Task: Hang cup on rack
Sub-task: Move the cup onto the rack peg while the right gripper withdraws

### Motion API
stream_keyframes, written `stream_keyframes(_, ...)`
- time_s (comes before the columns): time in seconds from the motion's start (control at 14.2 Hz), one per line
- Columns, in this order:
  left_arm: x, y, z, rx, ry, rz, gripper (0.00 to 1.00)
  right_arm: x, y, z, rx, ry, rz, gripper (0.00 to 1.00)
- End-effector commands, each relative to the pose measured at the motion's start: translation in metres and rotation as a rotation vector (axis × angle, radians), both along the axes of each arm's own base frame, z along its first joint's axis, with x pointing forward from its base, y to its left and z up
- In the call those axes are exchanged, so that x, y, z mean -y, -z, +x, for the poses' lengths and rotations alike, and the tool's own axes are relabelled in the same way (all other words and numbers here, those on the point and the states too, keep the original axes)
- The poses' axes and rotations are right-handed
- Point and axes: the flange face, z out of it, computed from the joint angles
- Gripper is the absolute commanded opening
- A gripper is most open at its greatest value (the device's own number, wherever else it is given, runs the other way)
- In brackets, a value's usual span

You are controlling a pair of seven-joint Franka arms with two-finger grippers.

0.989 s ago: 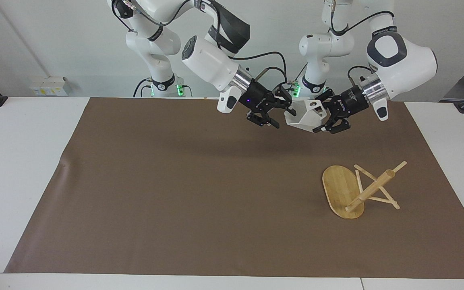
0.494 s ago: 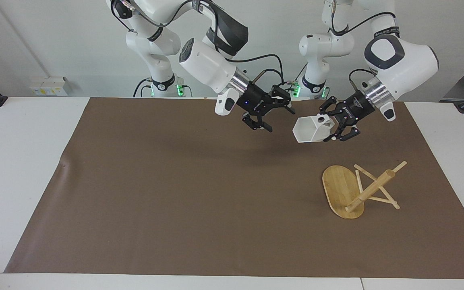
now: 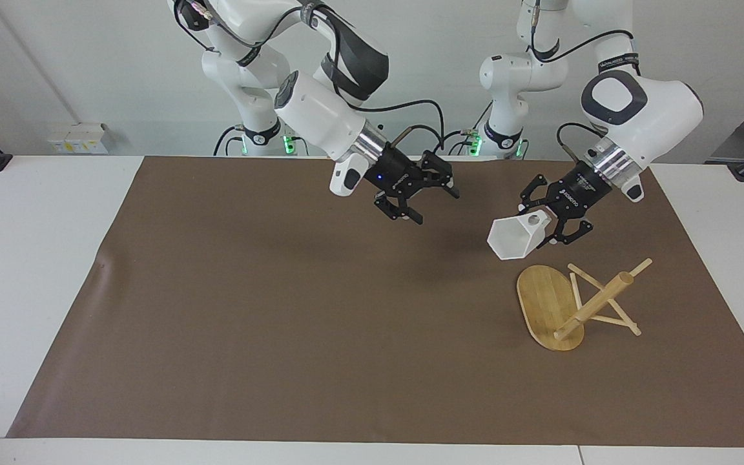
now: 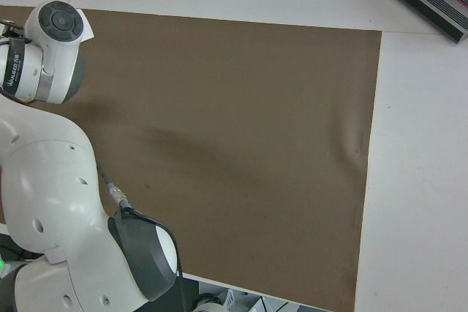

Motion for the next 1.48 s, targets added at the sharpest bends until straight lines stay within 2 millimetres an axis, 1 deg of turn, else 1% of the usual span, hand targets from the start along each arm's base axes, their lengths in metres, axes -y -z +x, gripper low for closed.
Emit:
stream_keyframes(0.0,0.007,0.006,0.004,-0.018,-0.087,0.012,0.00,0.040,0.013,0.016,0.026,0.049,-0.072,1.00)
stream_keyframes(0.14,0.004,0.010,0.008,-0.028,-0.129,0.011,0.00,0.066,0.016,0.027,0.046,0.076,-0.129,1.00)
stream_keyframes(0.28,0.002,0.014,0.013,-0.029,-0.177,0.012,0.00,0.097,0.028,0.033,0.036,0.116,-0.178,1.00)
stream_keyframes(0.42,0.000,0.018,0.016,-0.035,-0.213,0.011,0.00,0.129,0.042,0.033,0.007,0.156,-0.221,1.00)
stream_keyframes(0.56,-0.001,0.022,0.018,-0.044,-0.247,0.008,0.00,0.156,0.051,0.032,-0.043,0.167,-0.257,1.00)
stream_keyframes(0.71,-0.002,0.023,0.019,-0.049,-0.259,0.006,0.00,0.182,0.058,0.032,-0.058,0.124,-0.373,1.00)
stream_keyframes(0.78,-0.004,0.025,0.021,-0.049,-0.276,0.006,0.00,0.194,0.062,0.031,-0.051,0.078,-0.476,1.00)
stream_keyframes(0.92,-0.004,0.025,0.022,-0.054,-0.290,0.003,0.00,0.218,0.067,0.030,-0.064,0.033,-0.612,1.00)
stream_keyframes(1.06,-0.006,0.025,0.023,-0.064,-0.316,-0.004,0.00,0.254,0.070,0.031,-0.116,0.052,-0.656,1.00)
stream_keyframes(1.2,-0.006,0.025,0.024,-0.057,-0.327,-0.002,0.00,0.284,0.072,0.031,-0.162,0.081,-0.671,1.00)
stream_keyframes(1.27,-0.007,0.025,0.024,-0.064,-0.339,-0.008,0.00,0.296,0.073,0.030,-0.169,0.075,-0.706,1.00)
stream_keyframes(1.41,-0.008,0.025,0.025,-0.069,-0.354,-0.010,0.00,0.311,0.073,0.028,-0.161,0.037,-0.811,1.00)
